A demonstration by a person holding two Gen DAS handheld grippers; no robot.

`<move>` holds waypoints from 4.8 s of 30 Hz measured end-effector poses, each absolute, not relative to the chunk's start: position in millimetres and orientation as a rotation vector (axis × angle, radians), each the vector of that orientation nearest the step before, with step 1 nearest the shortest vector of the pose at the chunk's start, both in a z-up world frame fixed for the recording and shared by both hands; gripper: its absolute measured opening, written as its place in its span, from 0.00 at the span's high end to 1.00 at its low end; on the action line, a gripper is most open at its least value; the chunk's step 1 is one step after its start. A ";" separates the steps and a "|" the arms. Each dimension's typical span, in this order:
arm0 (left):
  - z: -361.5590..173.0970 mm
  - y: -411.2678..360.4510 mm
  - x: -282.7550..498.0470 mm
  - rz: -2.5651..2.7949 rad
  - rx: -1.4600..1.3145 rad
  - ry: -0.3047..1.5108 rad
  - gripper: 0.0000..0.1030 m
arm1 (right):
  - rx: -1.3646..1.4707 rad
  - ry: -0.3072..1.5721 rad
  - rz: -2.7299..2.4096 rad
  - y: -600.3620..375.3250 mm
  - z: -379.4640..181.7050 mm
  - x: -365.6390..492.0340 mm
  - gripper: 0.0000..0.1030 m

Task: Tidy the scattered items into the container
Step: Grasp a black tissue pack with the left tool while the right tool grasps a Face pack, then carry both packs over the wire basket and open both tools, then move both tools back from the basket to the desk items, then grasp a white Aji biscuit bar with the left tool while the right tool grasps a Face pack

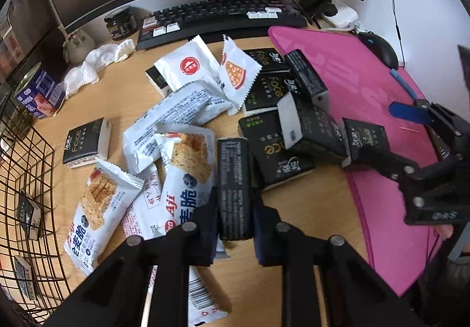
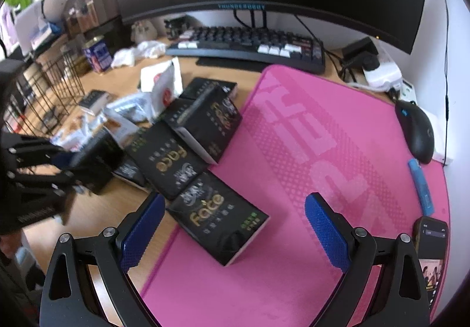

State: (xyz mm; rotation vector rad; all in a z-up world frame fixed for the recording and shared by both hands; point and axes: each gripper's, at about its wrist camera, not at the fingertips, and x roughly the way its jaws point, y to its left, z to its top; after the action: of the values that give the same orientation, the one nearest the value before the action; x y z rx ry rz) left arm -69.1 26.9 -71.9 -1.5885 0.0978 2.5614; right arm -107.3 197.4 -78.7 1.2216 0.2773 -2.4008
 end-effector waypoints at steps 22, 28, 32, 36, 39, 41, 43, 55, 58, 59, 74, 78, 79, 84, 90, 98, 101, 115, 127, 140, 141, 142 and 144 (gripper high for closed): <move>-72.3 25.6 -61.6 2.558 -1.580 0.127 0.80 | 1.208 0.330 -2.270 186.4 -91.8 -103.9 0.06; -72.5 25.5 -61.6 2.559 -1.584 0.132 0.80 | 1.206 0.283 -2.130 176.5 -94.6 -87.2 0.06; -73.1 26.5 -61.5 2.563 -1.581 0.139 0.80 | 1.189 0.308 -2.121 172.2 -94.9 -74.5 0.06; -73.7 25.7 -61.5 2.565 -1.578 0.134 0.80 | 1.213 0.305 -2.184 173.3 -100.7 -86.9 0.22; -73.1 24.8 -61.4 2.573 -1.573 0.140 0.81 | 1.217 0.365 -2.260 173.7 -97.7 -89.6 0.54; -70.7 24.9 -60.5 2.580 -1.563 0.150 0.81 | 1.236 0.324 -2.238 177.4 -95.3 -91.2 0.54; -66.3 25.0 -59.0 2.588 -1.549 0.159 0.81 | 1.242 0.279 -2.222 179.5 -92.0 -90.6 0.54; 13.2 -13.3 -21.3 2.749 -1.341 0.083 0.81 | 1.029 0.306 -2.168 124.2 -15.5 -55.0 0.54; 43.7 -50.3 -1.4 2.848 -1.276 0.029 0.81 | 0.945 0.318 -2.102 87.4 10.1 -44.9 0.54; 51.8 -64.1 4.9 2.883 -1.263 0.010 0.81 | 0.910 0.331 -2.077 69.9 19.7 -40.7 0.54; 54.1 -249.4 63.2 3.243 -1.425 -0.251 0.81 | 0.810 0.429 -1.726 -161.6 39.7 -4.6 0.54; 42.5 -259.5 60.2 3.222 -1.456 -0.290 0.81 | 0.819 0.418 -1.694 -171.7 29.4 -5.4 0.54; 41.7 -258.3 61.0 3.220 -1.464 -0.289 0.81 | 0.824 0.416 -1.690 -172.5 26.8 -6.3 0.54; 39.8 -253.9 57.7 3.270 -1.442 -0.236 0.34 | 0.803 0.451 -1.719 -171.7 20.9 -10.4 0.42; 43.0 -254.2 58.5 3.279 -1.407 -0.246 0.27 | 0.834 0.382 -1.717 -164.5 18.6 -24.3 0.36; 56.2 -226.3 58.9 3.253 -1.335 -0.192 0.27 | 0.820 0.388 -1.762 -142.1 29.0 -26.7 0.36; 58.4 -201.5 54.1 3.214 -1.310 -0.134 0.27 | 0.803 0.396 -1.826 -115.1 38.0 -31.9 0.36; 8.5 -54.2 -5.2 2.830 -1.380 0.083 0.27 | 0.953 0.292 -2.128 62.4 18.6 -77.2 0.36; -56.1 -0.1 -62.3 2.658 -1.535 0.216 0.27 | 1.161 0.394 -2.251 141.3 -64.3 -113.1 0.35; -76.3 -6.8 -83.8 2.596 -1.620 0.153 0.44 | 1.182 0.322 -2.101 124.4 -87.0 -118.2 0.28; -76.7 -7.7 -83.2 2.590 -1.622 0.141 0.50 | 1.178 0.337 -2.095 120.4 -87.8 -116.0 0.28; -76.9 -8.4 -82.4 2.582 -1.622 0.132 0.53 | 1.175 0.347 -2.080 116.0 -88.9 -112.7 0.28; -77.2 -9.9 -81.0 2.580 -1.626 0.133 0.57 | 1.185 0.334 -2.036 111.1 -91.0 -108.4 0.28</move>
State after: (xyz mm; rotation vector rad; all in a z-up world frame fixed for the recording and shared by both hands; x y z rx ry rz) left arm -81.0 -9.9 -77.2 -1.6259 0.1330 2.5803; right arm -108.4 111.1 -91.0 1.1849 0.3338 -2.0363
